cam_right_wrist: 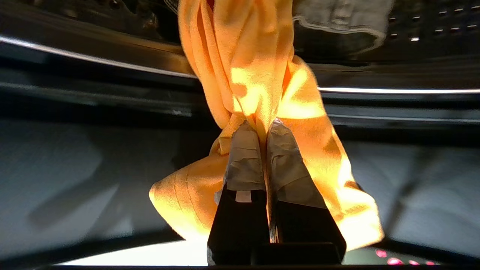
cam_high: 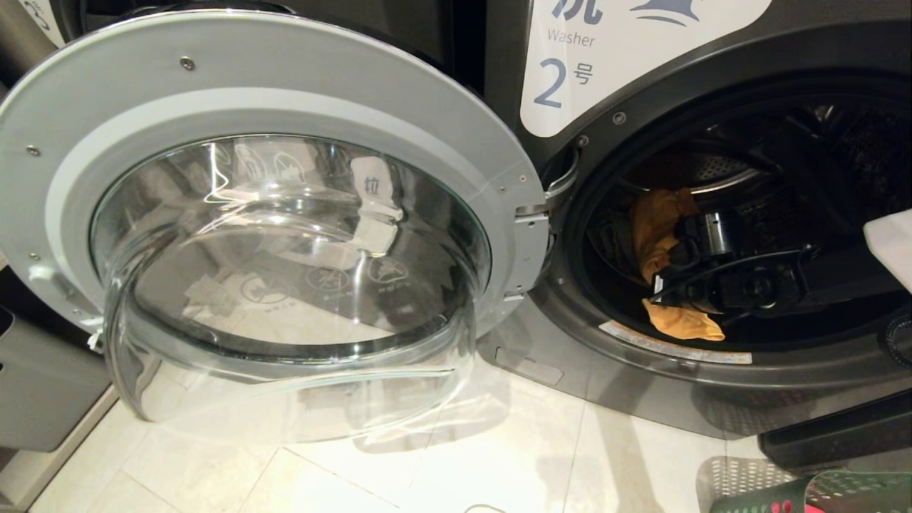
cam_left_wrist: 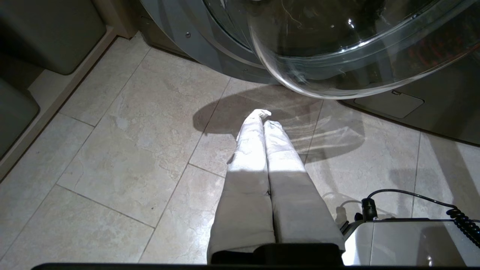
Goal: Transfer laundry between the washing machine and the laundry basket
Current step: Pick a cloth and place it into the basket
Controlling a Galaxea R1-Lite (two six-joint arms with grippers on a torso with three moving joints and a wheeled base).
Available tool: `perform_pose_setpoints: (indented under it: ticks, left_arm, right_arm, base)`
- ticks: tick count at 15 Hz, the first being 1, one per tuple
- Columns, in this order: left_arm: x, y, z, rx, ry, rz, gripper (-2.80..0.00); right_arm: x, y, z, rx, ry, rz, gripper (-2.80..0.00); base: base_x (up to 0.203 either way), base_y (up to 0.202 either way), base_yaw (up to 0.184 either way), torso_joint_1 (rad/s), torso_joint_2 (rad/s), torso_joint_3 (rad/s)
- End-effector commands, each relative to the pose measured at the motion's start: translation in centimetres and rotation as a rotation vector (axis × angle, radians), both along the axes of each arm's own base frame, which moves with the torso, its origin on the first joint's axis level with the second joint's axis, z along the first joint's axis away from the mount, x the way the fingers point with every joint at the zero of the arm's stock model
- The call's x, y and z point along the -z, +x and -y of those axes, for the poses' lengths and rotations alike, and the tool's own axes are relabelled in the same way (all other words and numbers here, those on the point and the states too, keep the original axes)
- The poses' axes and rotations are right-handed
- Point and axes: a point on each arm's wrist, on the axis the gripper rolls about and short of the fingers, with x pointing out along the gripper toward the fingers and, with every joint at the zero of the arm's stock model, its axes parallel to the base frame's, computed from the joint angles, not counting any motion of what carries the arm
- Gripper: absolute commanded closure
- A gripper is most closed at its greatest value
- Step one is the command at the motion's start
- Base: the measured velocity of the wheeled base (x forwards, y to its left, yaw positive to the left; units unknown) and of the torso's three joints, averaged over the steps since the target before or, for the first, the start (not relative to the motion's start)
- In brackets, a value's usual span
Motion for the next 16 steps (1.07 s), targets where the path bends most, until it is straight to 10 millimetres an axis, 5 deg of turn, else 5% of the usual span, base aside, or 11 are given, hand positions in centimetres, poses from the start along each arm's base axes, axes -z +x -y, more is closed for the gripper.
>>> perform_pose_setpoints:
  ticks: [1, 4, 11, 16]
  left_arm:
    - [0.0, 0.0, 0.0, 0.000, 0.000, 0.000, 0.00]
    - [0.0, 0.0, 0.0, 0.000, 0.000, 0.000, 0.00]
    - [0.0, 0.0, 0.0, 0.000, 0.000, 0.000, 0.00]
    - [0.0, 0.0, 0.0, 0.000, 0.000, 0.000, 0.00]
  right_arm:
    - [-3.7, -1.9, -0.2, -0.011, 0.006, 0.052, 0.00]
    - [-7.0, -6.3, -1.3, -0.060, 0.008, 0.088, 0.00]
    - [-5.5, -17.8, -3.2, -0.209, -0.010, -0.007, 0.00]
    - [-6.2, -26.5, -2.2, -0.323, -0.024, 0.091, 0.00]
  base:
    - [0.000, 0.000, 0.000, 0.000, 0.00, 0.000]
    - [0.000, 0.000, 0.000, 0.000, 0.00, 0.000]
    - [0.000, 0.000, 0.000, 0.000, 0.00, 0.000]
    - [0.000, 0.000, 0.000, 0.000, 0.00, 0.000]
